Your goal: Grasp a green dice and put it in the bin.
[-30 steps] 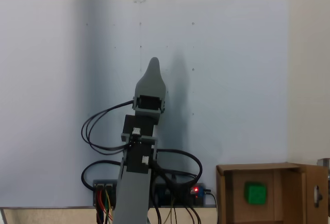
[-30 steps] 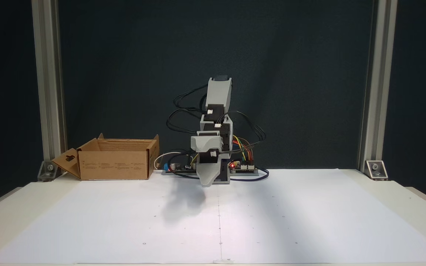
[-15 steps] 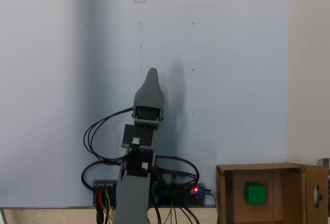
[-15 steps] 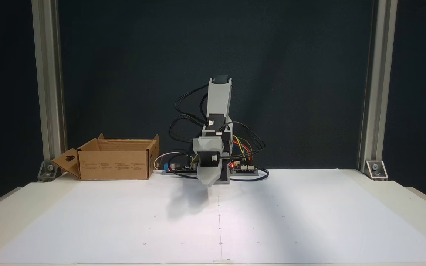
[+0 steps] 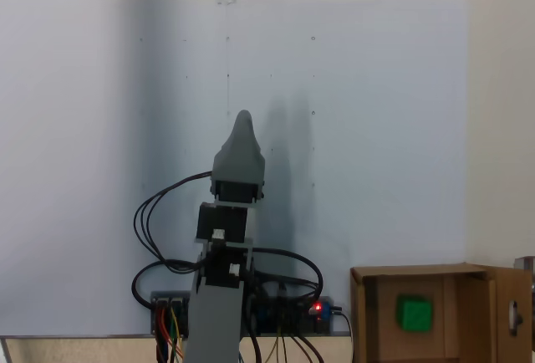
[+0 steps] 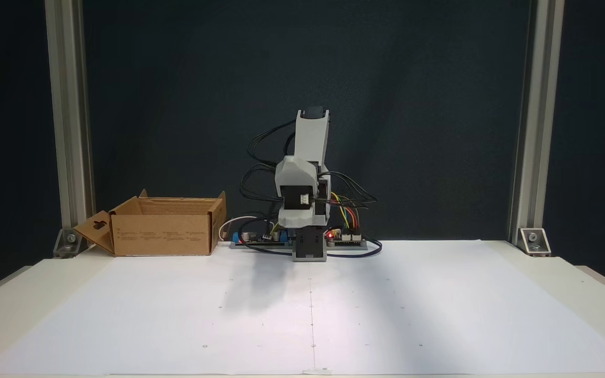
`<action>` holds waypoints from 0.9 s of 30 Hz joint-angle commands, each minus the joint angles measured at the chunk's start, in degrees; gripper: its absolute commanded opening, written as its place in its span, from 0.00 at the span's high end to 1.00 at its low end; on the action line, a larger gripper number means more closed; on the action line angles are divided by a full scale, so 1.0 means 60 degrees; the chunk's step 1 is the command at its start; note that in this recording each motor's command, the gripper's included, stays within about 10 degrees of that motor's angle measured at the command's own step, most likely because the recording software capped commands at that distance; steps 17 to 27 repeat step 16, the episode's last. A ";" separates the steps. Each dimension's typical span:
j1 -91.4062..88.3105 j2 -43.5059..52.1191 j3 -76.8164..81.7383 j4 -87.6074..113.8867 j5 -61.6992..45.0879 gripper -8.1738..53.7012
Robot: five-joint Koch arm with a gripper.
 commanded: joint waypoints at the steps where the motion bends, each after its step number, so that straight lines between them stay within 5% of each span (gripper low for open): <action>1: 0.0000 0.1084 0.1069 -0.1637 -0.0513 0.14; 27: 0.0000 0.1084 0.1740 -0.3424 -0.0527 0.13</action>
